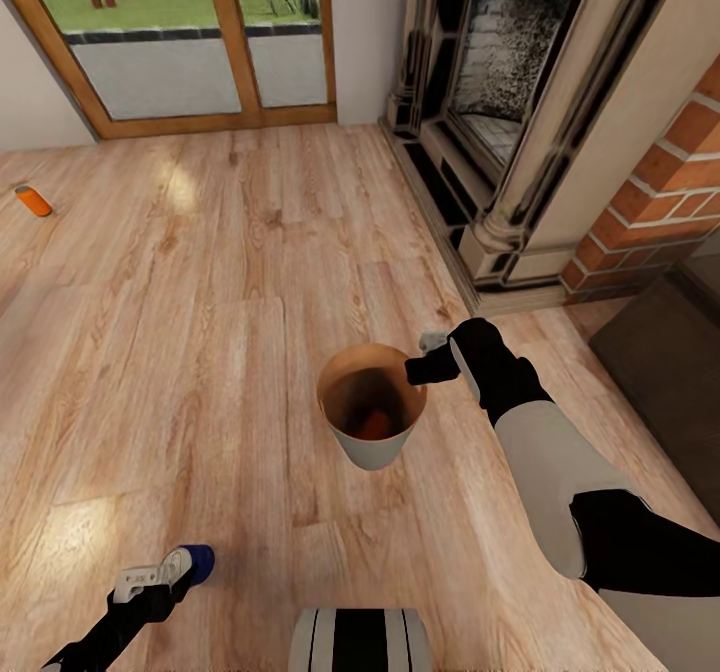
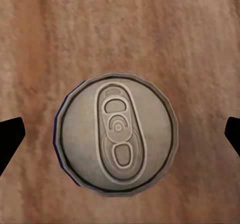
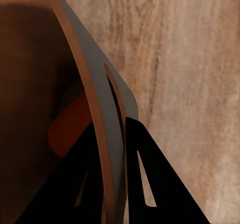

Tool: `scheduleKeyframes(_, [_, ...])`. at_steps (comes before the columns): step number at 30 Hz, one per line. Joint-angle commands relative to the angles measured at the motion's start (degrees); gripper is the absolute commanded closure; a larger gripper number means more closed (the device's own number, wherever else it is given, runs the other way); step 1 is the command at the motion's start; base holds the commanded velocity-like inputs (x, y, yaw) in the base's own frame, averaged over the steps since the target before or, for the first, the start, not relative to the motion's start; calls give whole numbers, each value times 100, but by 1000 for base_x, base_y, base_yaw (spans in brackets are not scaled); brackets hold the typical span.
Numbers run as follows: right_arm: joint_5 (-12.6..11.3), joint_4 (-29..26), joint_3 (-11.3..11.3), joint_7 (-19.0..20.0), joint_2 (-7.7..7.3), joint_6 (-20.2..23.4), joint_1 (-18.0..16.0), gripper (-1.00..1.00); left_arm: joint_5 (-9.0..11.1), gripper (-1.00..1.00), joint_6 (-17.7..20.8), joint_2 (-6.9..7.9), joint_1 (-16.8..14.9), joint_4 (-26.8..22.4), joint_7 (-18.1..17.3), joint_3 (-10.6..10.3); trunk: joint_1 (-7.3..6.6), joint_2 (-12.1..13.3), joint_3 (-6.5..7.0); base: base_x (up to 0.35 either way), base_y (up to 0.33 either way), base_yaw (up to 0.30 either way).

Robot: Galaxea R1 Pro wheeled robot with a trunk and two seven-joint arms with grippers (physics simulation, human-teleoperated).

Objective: Put the three can of soda from the living room inside the tash can in the kitchen.

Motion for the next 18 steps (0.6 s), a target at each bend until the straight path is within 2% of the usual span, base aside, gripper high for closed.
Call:
scheduleKeyframes(1, [-159, 0, -8, 45, 1, 27, -2, 100, 0, -100, -2, 1, 0, 0, 0, 0, -1, 0, -5, 0, 0, 0])
scheduleKeyframes(5, [-159, -5, -3, 45, 0, 27, -1, 100, 1, -100, -7, 3, 0, 0, 0, 0, -1, 0, -18, 0, 0, 0])
scheduleKeyframes(8, [-159, -303, 0, 45, 0, 27, 5, 100, -1, -100, -14, 2, 0, 3, -2, 0, -1, 0, -20, 12, 0, 0])
scheduleKeyframes(18, [-159, -533, 2, 45, 1, 27, 15, 100, -1, -100, -13, 3, 0, -14, -5, 0, -1, 0, -21, 106, 0, 0])
